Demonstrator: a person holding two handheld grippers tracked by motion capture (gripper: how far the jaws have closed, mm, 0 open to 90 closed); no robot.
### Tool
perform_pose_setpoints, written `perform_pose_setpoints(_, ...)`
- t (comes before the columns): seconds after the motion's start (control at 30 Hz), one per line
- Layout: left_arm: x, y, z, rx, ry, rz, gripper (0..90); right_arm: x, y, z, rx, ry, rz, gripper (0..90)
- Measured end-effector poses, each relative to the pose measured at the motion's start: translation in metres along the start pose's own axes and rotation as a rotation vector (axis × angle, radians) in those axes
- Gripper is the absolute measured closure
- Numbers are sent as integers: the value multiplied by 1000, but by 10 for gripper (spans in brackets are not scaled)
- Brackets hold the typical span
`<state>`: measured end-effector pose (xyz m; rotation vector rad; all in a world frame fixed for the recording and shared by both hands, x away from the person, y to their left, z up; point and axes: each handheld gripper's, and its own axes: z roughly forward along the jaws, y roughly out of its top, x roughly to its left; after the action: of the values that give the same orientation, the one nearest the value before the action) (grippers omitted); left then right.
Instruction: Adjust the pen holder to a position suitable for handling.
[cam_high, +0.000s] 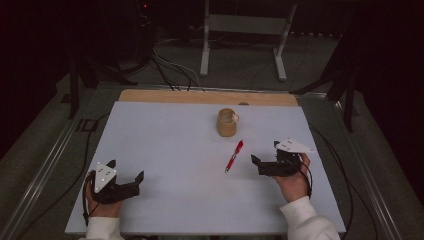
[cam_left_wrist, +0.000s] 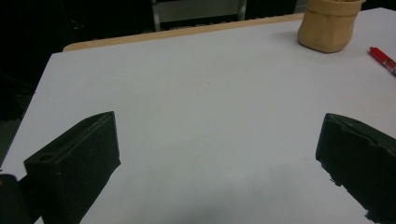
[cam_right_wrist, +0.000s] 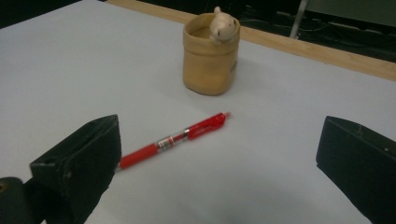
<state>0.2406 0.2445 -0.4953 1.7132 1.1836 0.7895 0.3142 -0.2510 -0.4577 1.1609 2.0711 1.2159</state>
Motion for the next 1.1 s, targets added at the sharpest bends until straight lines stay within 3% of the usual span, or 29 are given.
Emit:
perform_pose_setpoints(0.53, -1, 0, 2, 3, -1, 4, 2, 8, 28, 36, 35, 22, 32, 7)
perform_pose_setpoints(1.1, -1, 0, 2, 13, 0, 7, 2, 20, 62, 66, 23, 18, 38, 7)
